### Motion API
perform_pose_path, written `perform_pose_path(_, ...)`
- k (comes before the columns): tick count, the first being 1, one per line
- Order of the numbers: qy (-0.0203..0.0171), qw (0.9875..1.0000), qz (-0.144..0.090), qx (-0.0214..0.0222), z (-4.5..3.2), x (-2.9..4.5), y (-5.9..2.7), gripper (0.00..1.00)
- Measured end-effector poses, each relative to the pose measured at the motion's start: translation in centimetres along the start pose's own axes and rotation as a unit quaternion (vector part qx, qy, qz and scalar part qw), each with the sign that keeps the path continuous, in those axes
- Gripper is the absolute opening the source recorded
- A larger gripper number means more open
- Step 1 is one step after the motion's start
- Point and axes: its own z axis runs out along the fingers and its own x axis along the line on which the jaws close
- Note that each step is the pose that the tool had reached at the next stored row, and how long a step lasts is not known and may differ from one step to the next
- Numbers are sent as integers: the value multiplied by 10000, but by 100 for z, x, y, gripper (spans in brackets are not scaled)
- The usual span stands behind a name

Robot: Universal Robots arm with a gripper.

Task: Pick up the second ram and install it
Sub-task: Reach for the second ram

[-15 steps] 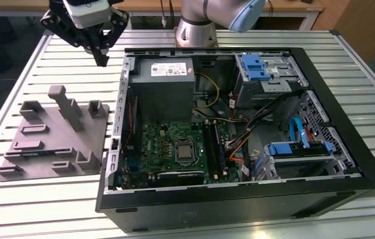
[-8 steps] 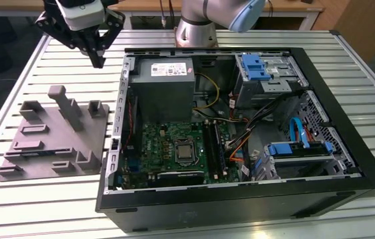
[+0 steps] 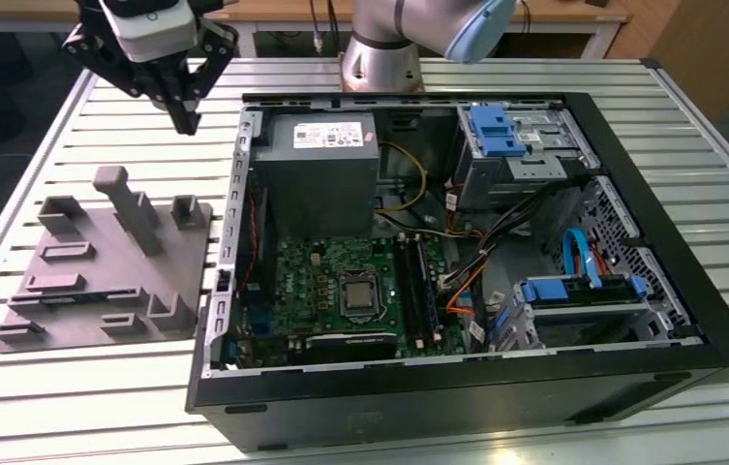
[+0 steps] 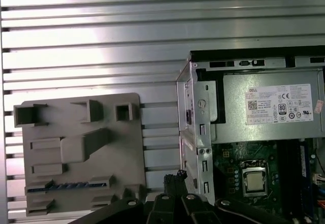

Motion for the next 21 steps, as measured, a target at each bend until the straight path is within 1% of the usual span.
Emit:
perform_pose_path(8, 0, 10000, 0, 0, 1, 34, -30, 11)
perform_pose_path(14, 0, 10000, 0, -1, 1, 69, -75, 11)
perform_pose_path(21, 0, 10000, 0, 0, 2, 85, -124, 11)
